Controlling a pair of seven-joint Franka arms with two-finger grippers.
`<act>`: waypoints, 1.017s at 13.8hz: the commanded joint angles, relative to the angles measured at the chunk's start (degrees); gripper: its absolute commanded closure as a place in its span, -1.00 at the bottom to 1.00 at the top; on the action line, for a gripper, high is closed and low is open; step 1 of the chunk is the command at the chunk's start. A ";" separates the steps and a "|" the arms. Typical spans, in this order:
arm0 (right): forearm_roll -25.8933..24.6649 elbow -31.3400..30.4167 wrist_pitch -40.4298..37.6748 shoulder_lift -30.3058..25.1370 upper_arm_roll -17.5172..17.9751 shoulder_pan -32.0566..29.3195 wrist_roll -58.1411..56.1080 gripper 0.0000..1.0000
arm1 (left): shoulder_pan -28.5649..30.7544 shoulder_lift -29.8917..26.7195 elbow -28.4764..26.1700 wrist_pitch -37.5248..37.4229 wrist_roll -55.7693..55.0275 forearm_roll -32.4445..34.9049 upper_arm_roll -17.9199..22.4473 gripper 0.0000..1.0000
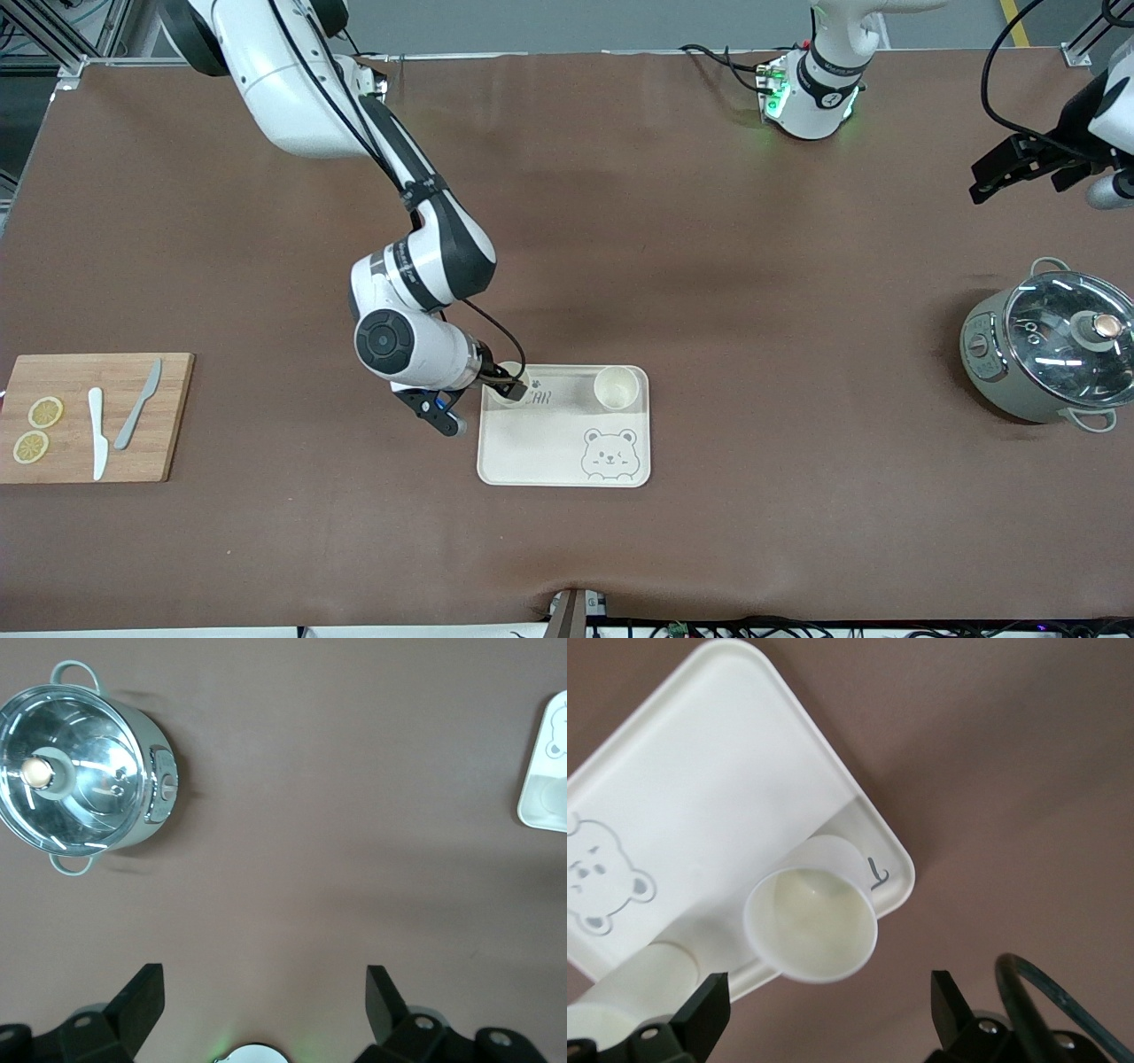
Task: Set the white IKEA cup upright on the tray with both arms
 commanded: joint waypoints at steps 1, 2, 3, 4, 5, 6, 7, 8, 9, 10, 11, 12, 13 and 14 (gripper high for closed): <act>-0.41 5.43 -7.72 -0.51 -1.17 -2.23 -0.71 -1.00 | -0.72 0.38 -0.19 1.27 2.56 -1.06 0.57 -1.00; -0.50 5.70 -10.35 -2.25 -1.43 -3.02 -0.71 -1.00 | -0.72 0.64 0.34 1.27 3.01 -1.41 0.57 -1.00; -0.41 5.70 -13.86 -3.83 -1.87 -4.77 -0.89 -1.00 | -0.72 0.65 0.43 1.27 3.45 -2.46 0.57 -1.00; -0.41 5.70 -17.64 -5.15 -1.87 -7.22 -2.02 -1.00 | -0.46 0.65 0.61 1.27 3.89 -3.42 0.57 -1.00; -1.28 5.62 -20.46 -7.43 -2.05 -8.38 -4.73 -1.00 | -0.37 0.73 0.78 1.36 3.89 -3.69 0.57 -1.00; -3.64 4.40 -20.75 -10.93 -1.96 -8.48 -6.24 -1.00 | -0.37 1.00 0.78 1.36 3.89 -3.70 0.57 -1.00; -5.41 0.38 -20.40 -14.27 -1.96 -8.57 -6.69 -1.00 | -0.46 1.09 0.70 1.71 4.07 -3.70 0.57 -1.00; -5.86 -5.40 -18.92 -19.09 -1.96 -9.18 -7.65 -1.00 | -0.54 1.17 0.35 1.80 4.59 -3.70 0.57 -1.00; -6.56 -12.42 -15.51 -23.84 -1.96 -9.27 -10.27 -1.00 | -0.54 1.17 0.17 1.89 4.94 -3.61 0.57 -1.00; -7.78 -18.76 -12.34 -28.41 -1.96 -9.53 -14.04 -1.00 | -0.54 1.26 0.17 1.89 4.95 -3.61 0.57 -1.00; -8.93 -24.39 -9.88 -32.29 -1.96 -10.32 -17.64 -1.00 | -0.54 1.44 0.17 1.98 4.95 -3.52 0.57 -1.00; -9.46 -27.40 -9.16 -34.67 -1.96 -11.37 -19.94 -1.00 | -0.54 1.52 0.17 2.06 4.95 -3.43 0.57 -1.00; -10.16 -29.09 -9.41 -36.53 -1.96 -12.25 -22.66 -1.00 | -0.54 1.53 0.17 2.15 4.95 -3.35 0.57 -1.00; -12.34 -30.84 -9.50 -38.46 -1.96 -13.22 -27.04 -1.00 | -0.54 1.53 0.26 2.24 4.95 -3.34 0.57 -1.00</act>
